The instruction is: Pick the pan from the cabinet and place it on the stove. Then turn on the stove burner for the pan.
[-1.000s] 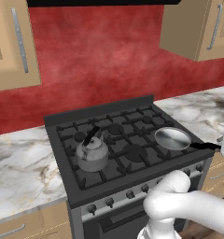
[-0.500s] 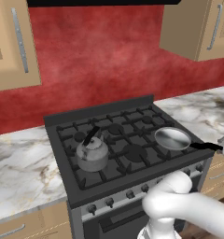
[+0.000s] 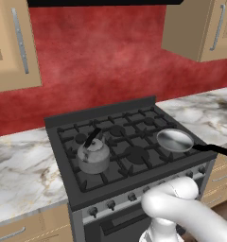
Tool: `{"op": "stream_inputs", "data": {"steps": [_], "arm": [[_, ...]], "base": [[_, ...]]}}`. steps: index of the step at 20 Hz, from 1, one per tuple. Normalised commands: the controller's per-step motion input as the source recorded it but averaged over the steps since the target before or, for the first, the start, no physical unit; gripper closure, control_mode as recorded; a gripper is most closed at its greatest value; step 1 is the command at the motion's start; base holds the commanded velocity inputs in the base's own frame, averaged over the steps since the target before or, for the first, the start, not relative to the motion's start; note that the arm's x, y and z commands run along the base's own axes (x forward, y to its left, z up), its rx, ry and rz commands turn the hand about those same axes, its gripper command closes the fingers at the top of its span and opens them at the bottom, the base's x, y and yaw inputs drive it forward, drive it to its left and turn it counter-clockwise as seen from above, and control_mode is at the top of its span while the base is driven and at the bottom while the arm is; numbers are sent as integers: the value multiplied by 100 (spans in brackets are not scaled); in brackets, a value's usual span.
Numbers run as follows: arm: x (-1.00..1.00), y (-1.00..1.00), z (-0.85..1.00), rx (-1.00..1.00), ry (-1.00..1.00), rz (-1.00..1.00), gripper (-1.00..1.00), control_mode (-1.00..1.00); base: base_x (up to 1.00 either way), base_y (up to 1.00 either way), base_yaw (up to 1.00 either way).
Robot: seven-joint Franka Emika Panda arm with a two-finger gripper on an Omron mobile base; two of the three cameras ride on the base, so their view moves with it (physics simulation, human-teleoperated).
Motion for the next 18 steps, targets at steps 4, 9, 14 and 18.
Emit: {"op": "stream_inputs", "data": {"steps": [4, 9, 14, 18], "arm": [[-65, 14, 6, 0, -17, 0, -100, -100], [-38, 18, 0, 5, -9, 0, -100, -100], [-14, 6, -2, 9, -3, -1, -100, -100], [0, -2, -22, 12, -3, -8, -100, -100]], "base": [[0, 0, 0], [0, 0, 0], [0, 0, 0], [0, 0, 0]]}}
